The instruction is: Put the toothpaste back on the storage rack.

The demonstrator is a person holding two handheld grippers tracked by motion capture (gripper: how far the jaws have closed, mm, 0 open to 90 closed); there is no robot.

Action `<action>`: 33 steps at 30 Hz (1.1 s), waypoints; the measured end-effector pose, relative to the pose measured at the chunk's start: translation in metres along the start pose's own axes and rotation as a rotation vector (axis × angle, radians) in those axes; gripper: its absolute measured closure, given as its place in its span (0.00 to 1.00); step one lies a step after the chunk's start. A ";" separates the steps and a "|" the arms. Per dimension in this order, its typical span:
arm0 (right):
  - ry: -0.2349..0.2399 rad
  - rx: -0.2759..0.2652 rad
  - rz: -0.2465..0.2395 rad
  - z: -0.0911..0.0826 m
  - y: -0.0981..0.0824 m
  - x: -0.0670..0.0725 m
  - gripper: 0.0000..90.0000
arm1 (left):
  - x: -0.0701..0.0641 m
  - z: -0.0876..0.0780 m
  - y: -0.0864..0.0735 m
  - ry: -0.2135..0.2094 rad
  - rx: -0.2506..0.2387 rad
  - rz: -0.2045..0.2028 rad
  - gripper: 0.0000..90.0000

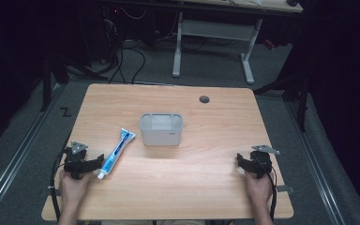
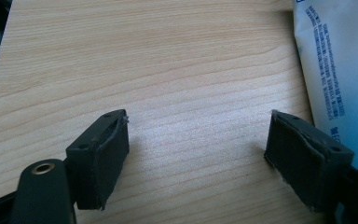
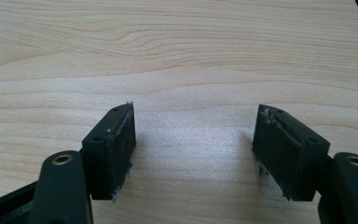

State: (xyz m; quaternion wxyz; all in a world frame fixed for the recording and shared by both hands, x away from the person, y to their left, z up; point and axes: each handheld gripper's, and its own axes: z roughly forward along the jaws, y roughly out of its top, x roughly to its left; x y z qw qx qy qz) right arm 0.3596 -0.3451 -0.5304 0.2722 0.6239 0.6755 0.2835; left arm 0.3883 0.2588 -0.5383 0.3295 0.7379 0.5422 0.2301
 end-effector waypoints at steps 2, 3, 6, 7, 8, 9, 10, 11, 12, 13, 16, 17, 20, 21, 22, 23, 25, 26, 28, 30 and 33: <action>-0.003 -0.001 0.002 0.000 0.000 0.000 0.33 | 0.000 0.001 0.001 -0.003 0.002 0.001 0.24; -0.003 -0.001 0.002 0.000 0.000 0.000 0.33 | 0.000 0.001 0.002 -0.004 0.001 0.002 0.24; -0.004 -0.002 0.001 0.000 0.000 0.000 0.33 | 0.000 0.003 0.003 -0.014 0.005 0.014 0.24; -0.005 -0.001 0.004 0.000 0.000 0.000 0.33 | 0.000 0.003 0.003 -0.015 0.004 0.013 0.24; -0.008 -0.002 0.004 0.000 0.000 0.000 0.33 | 0.000 0.003 0.003 -0.016 0.004 0.014 0.24; -0.008 -0.002 0.004 0.000 0.000 0.000 0.33 | 0.000 0.003 0.003 -0.016 0.004 0.014 0.24; -0.009 -0.001 0.009 0.000 0.000 0.000 0.33 | 0.000 0.004 0.004 -0.017 0.003 0.016 0.24; -0.010 -0.002 0.009 0.000 0.000 0.000 0.33 | 0.000 0.004 0.004 -0.020 0.002 0.016 0.23; -0.010 -0.001 0.010 0.000 0.000 0.000 0.33 | 0.001 0.004 0.004 -0.028 0.003 0.026 0.23; -0.011 -0.001 0.011 0.000 0.000 0.000 0.33 | 0.001 0.004 0.004 -0.044 0.003 0.039 0.23; -0.013 -0.001 0.012 0.000 0.000 0.000 0.33 | 0.002 0.005 0.005 -0.066 0.003 0.060 0.24; -0.013 -0.001 0.012 0.000 0.000 0.000 0.33 | 0.003 0.004 0.006 -0.079 0.012 0.061 0.25; -0.014 -0.001 0.012 0.000 0.000 0.000 0.33 | 0.006 0.003 0.006 -0.101 0.007 0.039 0.28; -0.014 -0.001 0.012 0.000 0.000 0.000 0.33 | 0.007 0.002 0.006 -0.103 0.007 0.040 0.29; -0.014 -0.001 0.012 0.000 0.000 0.000 0.33 | 0.007 0.002 0.006 -0.103 0.007 0.040 0.30; -0.014 -0.002 0.011 0.000 0.000 0.000 0.33 | 0.008 0.002 0.005 -0.105 -0.002 0.036 0.31; -0.014 -0.002 0.012 0.000 0.000 0.000 0.33 | 0.008 0.002 0.005 -0.104 -0.003 0.033 0.32; -0.014 -0.001 0.012 0.000 0.000 0.000 0.33 | 0.009 0.001 0.005 -0.105 0.001 0.025 0.32; -0.013 -0.001 0.012 0.000 0.000 0.000 0.33 | 0.010 0.000 0.005 -0.113 0.000 0.015 0.33; -0.013 -0.001 0.012 0.000 0.000 0.000 0.33 | 0.012 -0.002 0.004 -0.126 -0.002 -0.019 0.35; -0.013 -0.001 0.012 0.000 0.000 0.000 0.33 | 0.016 -0.006 0.002 -0.139 -0.016 -0.042 0.36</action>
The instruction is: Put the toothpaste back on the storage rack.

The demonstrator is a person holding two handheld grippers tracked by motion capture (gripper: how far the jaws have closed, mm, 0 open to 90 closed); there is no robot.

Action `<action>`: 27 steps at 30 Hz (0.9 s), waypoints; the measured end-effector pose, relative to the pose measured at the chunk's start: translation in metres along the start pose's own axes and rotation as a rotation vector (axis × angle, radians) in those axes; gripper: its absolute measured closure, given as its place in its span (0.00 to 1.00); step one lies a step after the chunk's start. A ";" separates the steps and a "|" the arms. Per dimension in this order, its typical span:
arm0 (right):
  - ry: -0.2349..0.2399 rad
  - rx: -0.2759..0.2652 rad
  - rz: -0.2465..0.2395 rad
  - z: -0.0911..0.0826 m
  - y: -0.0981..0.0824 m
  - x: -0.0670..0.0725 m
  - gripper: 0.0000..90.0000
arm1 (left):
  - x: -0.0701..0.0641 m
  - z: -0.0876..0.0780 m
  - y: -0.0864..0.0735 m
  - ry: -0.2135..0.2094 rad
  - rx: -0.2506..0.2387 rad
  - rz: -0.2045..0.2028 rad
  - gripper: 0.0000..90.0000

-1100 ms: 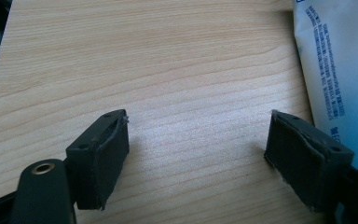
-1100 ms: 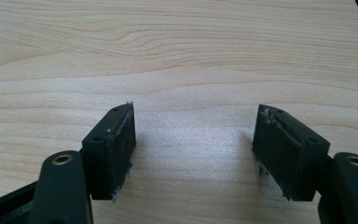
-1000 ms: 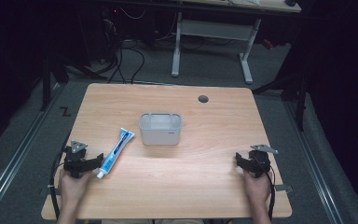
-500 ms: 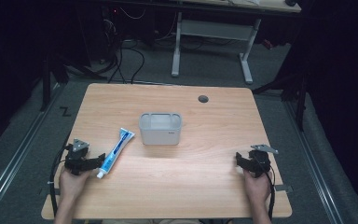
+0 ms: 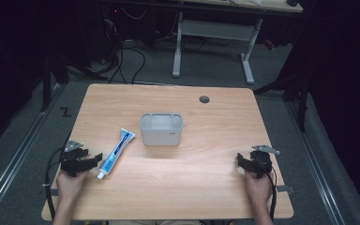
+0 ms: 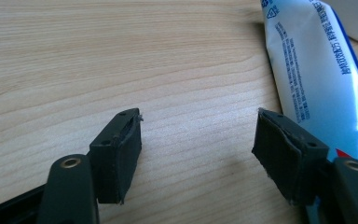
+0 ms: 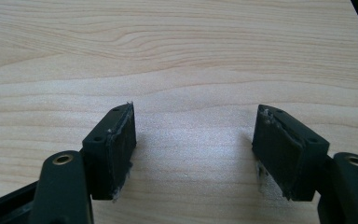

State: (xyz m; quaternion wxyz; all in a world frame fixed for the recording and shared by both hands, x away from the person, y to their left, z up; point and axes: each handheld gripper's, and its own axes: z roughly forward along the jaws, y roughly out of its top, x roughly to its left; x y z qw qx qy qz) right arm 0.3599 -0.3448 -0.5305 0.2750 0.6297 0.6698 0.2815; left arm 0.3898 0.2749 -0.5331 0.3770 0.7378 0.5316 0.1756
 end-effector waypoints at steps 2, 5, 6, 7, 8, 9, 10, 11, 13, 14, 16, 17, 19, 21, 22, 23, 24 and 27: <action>0.000 0.000 0.000 0.000 0.000 0.000 0.33 | 0.001 -0.001 0.000 0.002 -0.002 -0.005 0.37; 0.000 0.000 0.000 0.000 0.000 0.000 0.33 | 0.002 -0.005 -0.001 0.001 -0.003 -0.004 0.37; 0.000 0.000 0.000 0.000 0.000 0.000 0.33 | 0.002 -0.005 -0.001 0.001 -0.003 -0.004 0.37; 0.000 0.000 0.000 0.000 0.000 0.000 0.33 | 0.002 -0.006 -0.001 -0.002 -0.007 -0.003 0.38; 0.000 0.000 0.000 0.000 0.000 0.000 0.33 | 0.001 -0.007 -0.002 0.000 -0.011 -0.001 0.38; 0.001 0.000 0.000 0.000 0.000 0.000 0.33 | 0.001 -0.009 -0.002 0.001 -0.011 0.001 0.39; 0.001 0.000 0.000 0.000 0.000 0.000 0.33 | 0.000 -0.011 -0.003 0.003 -0.013 -0.002 0.39; 0.001 0.000 -0.001 0.000 0.000 0.000 0.33 | 0.000 -0.012 -0.003 0.003 -0.019 -0.008 0.39; 0.001 0.000 -0.001 0.000 0.000 0.000 0.33 | 0.001 -0.018 -0.004 -0.013 -0.044 -0.030 0.42; 0.002 0.000 -0.002 0.000 0.000 0.000 0.33 | 0.000 -0.020 -0.004 -0.013 -0.051 -0.031 0.42; 0.003 -0.001 -0.006 0.000 0.000 0.000 0.33 | -0.001 -0.023 -0.003 -0.019 -0.052 -0.031 0.41; 0.004 -0.001 -0.008 0.000 0.000 0.000 0.34 | -0.001 -0.023 -0.003 -0.019 -0.052 -0.031 0.41; 0.005 0.000 -0.005 0.000 0.000 0.000 0.33 | -0.007 -0.032 -0.003 0.004 -0.068 0.000 0.39; 0.005 0.000 -0.005 0.000 0.000 0.000 0.33 | -0.010 -0.035 -0.003 0.007 -0.077 0.013 0.38; 0.007 -0.001 -0.011 0.000 0.000 0.000 0.33 | -0.011 -0.038 -0.003 0.009 -0.078 0.024 0.38; 0.010 -0.001 -0.013 0.000 0.000 0.000 0.33 | -0.013 -0.041 -0.002 0.014 -0.079 0.032 0.38; 0.010 -0.001 -0.013 0.000 0.000 0.000 0.34 | -0.014 -0.043 -0.002 0.010 -0.077 0.034 0.38; 0.012 -0.001 -0.015 0.000 0.000 0.001 0.33 | -0.018 -0.047 0.000 0.001 -0.083 0.044 0.38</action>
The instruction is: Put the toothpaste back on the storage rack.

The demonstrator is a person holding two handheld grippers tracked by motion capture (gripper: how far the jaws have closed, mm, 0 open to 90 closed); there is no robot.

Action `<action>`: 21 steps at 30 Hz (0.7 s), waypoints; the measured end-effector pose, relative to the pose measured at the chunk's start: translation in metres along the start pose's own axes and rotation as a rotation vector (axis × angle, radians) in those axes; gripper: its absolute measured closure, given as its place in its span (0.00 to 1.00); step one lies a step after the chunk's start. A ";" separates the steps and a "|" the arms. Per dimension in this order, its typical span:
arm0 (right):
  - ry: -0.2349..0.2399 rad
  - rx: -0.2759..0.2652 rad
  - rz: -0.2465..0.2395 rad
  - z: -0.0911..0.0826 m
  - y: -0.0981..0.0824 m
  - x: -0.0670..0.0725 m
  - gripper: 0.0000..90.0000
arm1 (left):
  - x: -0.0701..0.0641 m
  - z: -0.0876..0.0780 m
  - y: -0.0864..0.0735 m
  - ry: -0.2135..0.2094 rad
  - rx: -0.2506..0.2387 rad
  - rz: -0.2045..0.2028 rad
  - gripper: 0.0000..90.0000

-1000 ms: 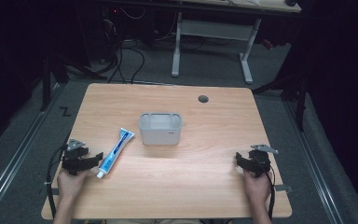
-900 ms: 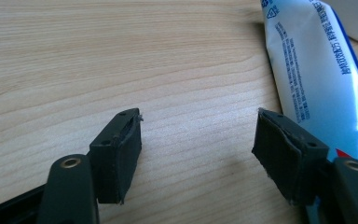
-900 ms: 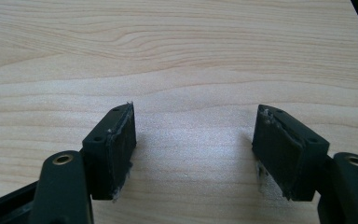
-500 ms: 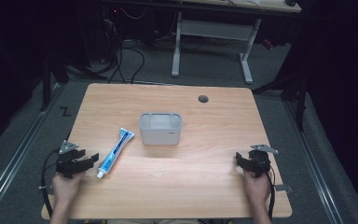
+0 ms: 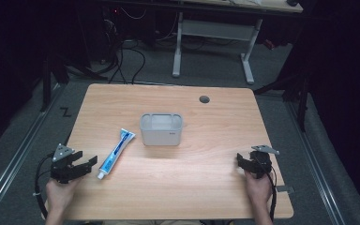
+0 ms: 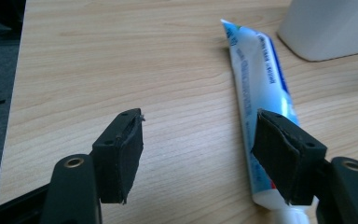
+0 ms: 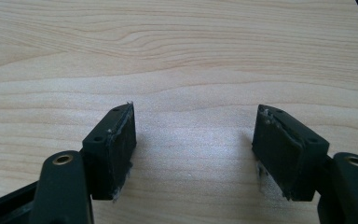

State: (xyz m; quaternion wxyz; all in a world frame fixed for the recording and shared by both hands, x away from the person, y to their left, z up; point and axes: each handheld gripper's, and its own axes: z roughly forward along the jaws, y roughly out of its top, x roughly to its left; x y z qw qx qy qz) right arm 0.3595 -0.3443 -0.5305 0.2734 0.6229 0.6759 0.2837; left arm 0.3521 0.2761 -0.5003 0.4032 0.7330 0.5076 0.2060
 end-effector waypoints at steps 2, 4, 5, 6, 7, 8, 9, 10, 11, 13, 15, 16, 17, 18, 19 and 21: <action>0.001 0.000 0.001 0.000 0.000 0.000 0.33 | -0.003 -0.003 0.002 0.000 0.013 0.022 0.38; 0.003 -0.001 -0.004 0.000 0.000 0.000 0.33 | -0.007 -0.006 0.005 -0.029 0.012 0.022 0.37; 0.003 -0.001 -0.004 0.000 0.000 0.000 0.33 | -0.007 -0.006 0.005 -0.029 0.012 0.022 0.37; 0.003 -0.001 -0.005 0.000 0.000 0.000 0.33 | -0.010 -0.007 0.007 -0.041 0.019 0.028 0.36; 0.003 -0.001 -0.005 0.000 0.000 0.000 0.33 | -0.010 -0.007 0.007 -0.041 0.019 0.028 0.36; 0.004 0.000 -0.002 0.000 0.000 0.000 0.33 | -0.012 -0.006 0.007 -0.047 0.023 0.032 0.36; 0.005 0.000 -0.002 0.000 0.000 0.000 0.33 | -0.014 -0.005 0.008 -0.064 0.027 0.030 0.35; 0.005 0.000 -0.002 0.000 0.000 0.000 0.33 | -0.014 -0.005 0.008 -0.064 0.027 0.030 0.35; 0.005 0.000 -0.003 0.000 0.000 0.000 0.33 | -0.015 -0.003 0.009 -0.077 0.035 0.029 0.35; 0.007 0.000 -0.004 0.000 0.000 0.000 0.33 | -0.018 -0.001 0.011 -0.090 0.051 0.035 0.35; 0.012 -0.001 -0.013 0.000 0.000 0.001 0.33 | -0.025 -0.001 0.015 -0.098 0.058 0.052 0.35; 0.013 -0.002 -0.017 0.000 0.000 0.001 0.33 | -0.027 -0.002 0.016 -0.097 0.059 0.056 0.35; 0.014 -0.002 -0.019 0.000 0.000 0.001 0.33 | -0.027 -0.002 0.016 -0.097 0.059 0.056 0.35; 0.015 -0.002 -0.019 0.000 0.000 0.001 0.33 | -0.031 -0.002 0.018 -0.101 0.062 0.059 0.35; 0.015 -0.002 -0.019 0.000 0.000 0.001 0.33 | -0.031 -0.002 0.018 -0.101 0.062 0.059 0.34; 0.019 -0.001 -0.022 0.000 0.000 0.001 0.33 | -0.035 -0.001 0.019 -0.111 0.066 0.069 0.34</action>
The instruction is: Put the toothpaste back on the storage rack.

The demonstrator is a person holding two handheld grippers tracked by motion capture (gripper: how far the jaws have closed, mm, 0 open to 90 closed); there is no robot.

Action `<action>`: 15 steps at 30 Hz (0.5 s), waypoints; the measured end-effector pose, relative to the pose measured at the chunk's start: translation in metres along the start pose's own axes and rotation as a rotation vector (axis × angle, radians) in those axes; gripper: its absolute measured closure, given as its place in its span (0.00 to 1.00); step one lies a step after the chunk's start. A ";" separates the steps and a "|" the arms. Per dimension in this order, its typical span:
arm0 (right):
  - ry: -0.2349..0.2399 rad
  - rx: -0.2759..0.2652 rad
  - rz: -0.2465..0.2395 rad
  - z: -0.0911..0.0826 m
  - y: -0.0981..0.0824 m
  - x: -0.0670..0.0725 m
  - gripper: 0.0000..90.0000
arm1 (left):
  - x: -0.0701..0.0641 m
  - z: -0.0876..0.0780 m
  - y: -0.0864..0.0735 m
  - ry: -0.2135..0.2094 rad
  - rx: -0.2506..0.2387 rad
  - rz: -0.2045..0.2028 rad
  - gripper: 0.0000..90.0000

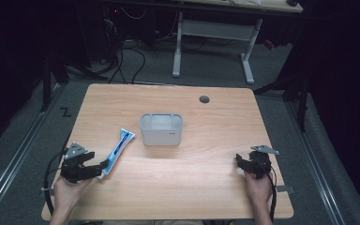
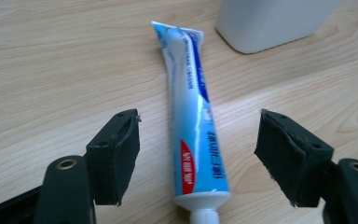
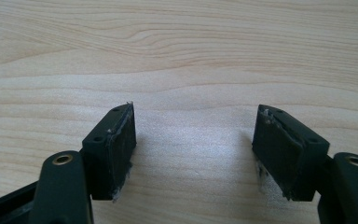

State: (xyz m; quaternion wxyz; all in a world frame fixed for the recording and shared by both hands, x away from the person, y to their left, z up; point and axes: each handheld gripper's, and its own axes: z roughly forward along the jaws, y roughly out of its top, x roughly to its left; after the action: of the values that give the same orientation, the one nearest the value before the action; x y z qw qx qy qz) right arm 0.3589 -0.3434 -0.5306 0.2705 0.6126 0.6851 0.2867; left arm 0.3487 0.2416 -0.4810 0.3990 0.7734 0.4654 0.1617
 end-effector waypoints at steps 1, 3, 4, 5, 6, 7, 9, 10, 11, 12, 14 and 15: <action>0.003 0.000 -0.001 0.000 0.000 0.000 0.33 | -0.004 0.002 0.003 -0.010 0.004 0.016 0.34; 0.004 0.001 0.000 0.000 0.000 0.001 0.33 | -0.006 0.004 0.006 -0.015 0.011 0.027 0.34; 0.005 0.001 0.000 0.000 0.000 0.001 0.33 | -0.008 0.006 0.009 -0.016 0.017 0.035 0.33; 0.008 0.001 -0.001 0.000 0.000 0.001 0.33 | -0.012 0.008 0.015 -0.011 0.021 0.051 0.33; 0.009 0.001 -0.002 0.000 0.000 0.001 0.33 | -0.014 0.009 0.019 -0.004 0.021 0.062 0.33; 0.009 0.001 -0.002 0.000 0.000 0.001 0.33 | -0.014 0.009 0.019 -0.004 0.021 0.062 0.32; 0.010 0.001 -0.004 0.000 0.000 0.001 0.33 | -0.018 0.012 0.024 0.006 0.030 0.099 0.33; 0.010 0.001 -0.006 0.000 0.000 0.001 0.33 | -0.021 0.015 0.028 0.017 0.039 0.132 0.34; 0.010 0.001 -0.006 0.000 0.000 0.001 0.33 | -0.021 0.015 0.028 0.017 0.039 0.132 0.34; 0.010 0.001 -0.006 0.000 0.000 0.001 0.33 | -0.022 0.017 0.031 0.016 0.033 0.133 0.34; 0.012 0.001 -0.009 0.000 0.000 0.001 0.33 | -0.022 0.017 0.033 0.018 0.030 0.130 0.35; 0.012 0.001 -0.008 0.000 0.000 0.002 0.33 | -0.024 0.018 0.035 0.024 0.026 0.131 0.35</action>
State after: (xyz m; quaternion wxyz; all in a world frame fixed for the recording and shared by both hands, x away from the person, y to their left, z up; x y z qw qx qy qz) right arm 0.3584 -0.3419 -0.5305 0.2672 0.6082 0.6892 0.2893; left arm 0.3683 0.2046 -0.4626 0.3717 0.8053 0.4205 0.1909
